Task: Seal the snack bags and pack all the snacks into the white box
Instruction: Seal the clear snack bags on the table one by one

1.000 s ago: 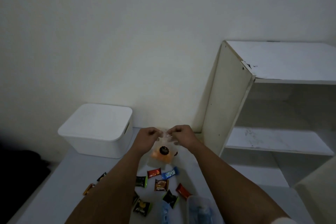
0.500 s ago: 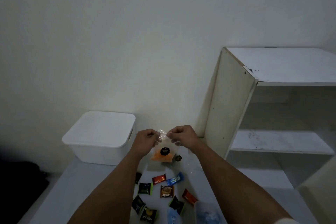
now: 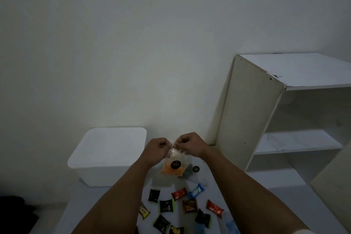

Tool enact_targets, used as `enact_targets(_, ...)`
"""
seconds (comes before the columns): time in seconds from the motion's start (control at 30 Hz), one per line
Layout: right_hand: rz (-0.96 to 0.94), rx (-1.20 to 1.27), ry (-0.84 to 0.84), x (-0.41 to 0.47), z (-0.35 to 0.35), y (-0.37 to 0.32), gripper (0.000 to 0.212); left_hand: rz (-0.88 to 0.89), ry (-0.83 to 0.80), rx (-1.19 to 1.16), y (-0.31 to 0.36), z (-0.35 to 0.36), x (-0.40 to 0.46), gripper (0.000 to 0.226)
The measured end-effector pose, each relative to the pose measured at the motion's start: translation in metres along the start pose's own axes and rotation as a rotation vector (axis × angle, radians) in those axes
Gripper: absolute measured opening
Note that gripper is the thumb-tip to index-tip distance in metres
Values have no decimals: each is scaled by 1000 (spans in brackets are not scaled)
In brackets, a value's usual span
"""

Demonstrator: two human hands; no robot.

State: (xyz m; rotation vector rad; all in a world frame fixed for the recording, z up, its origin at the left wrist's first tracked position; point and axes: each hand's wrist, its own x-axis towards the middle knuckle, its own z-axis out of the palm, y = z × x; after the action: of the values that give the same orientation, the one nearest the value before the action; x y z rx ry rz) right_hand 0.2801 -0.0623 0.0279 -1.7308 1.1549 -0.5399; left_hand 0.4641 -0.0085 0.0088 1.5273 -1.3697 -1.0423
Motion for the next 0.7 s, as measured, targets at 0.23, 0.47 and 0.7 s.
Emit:
enact_targets(0.23,-28,-46,58,7,39,-23,11,47,-67,53,-14,-39,-5,22)
enact_targets(0.47,-22,-3,128,9,73,-32,14,91,-103,74,-24,-73,-9,25)
enact_targets(0.7,12,-55,85,12,85,-44,13,90,-161,136,-29,-89,-8,28)
